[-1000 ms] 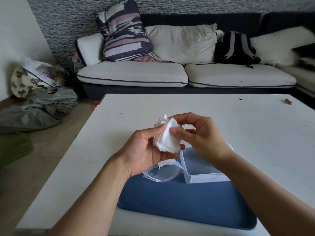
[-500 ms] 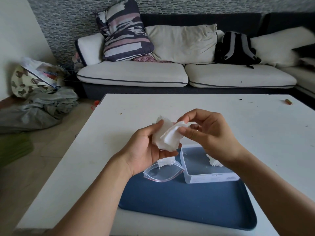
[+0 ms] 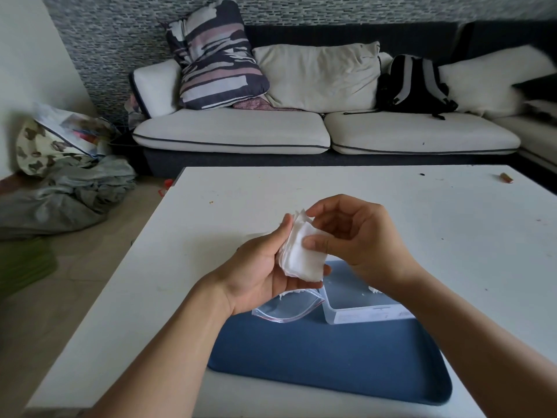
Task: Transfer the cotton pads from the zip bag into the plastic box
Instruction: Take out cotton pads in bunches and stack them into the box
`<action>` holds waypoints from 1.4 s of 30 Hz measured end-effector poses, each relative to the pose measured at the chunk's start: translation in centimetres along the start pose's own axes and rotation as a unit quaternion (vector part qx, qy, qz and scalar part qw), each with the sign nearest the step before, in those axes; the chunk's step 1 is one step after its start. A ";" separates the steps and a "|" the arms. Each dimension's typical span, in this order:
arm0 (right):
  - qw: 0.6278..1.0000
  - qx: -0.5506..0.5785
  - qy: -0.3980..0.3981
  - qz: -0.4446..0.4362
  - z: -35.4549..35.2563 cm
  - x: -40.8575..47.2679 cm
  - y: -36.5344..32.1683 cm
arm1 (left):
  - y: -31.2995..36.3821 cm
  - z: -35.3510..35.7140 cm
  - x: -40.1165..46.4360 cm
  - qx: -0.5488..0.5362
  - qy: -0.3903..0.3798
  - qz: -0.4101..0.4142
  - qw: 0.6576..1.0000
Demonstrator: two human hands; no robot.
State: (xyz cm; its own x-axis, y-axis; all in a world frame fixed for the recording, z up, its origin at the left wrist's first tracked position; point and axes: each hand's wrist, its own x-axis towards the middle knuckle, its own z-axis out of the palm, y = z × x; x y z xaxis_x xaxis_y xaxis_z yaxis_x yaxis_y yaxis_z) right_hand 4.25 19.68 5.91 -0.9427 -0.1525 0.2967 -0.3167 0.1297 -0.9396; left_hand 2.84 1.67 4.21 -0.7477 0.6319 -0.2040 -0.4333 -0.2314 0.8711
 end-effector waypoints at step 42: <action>0.997 -0.045 -0.056 0.001 1.2 -0.3 1.1 | -0.5 1.7 2.2 -0.056 0.287 0.069 0.954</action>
State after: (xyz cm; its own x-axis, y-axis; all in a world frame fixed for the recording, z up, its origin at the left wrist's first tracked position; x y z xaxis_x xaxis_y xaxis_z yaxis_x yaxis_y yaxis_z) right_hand 4.35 18.66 4.59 -0.9273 -0.2605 0.2688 -0.3273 0.2160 -0.9199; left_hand 2.25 4.47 4.06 -0.9396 0.0888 -0.3305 -0.3386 -0.3813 0.8602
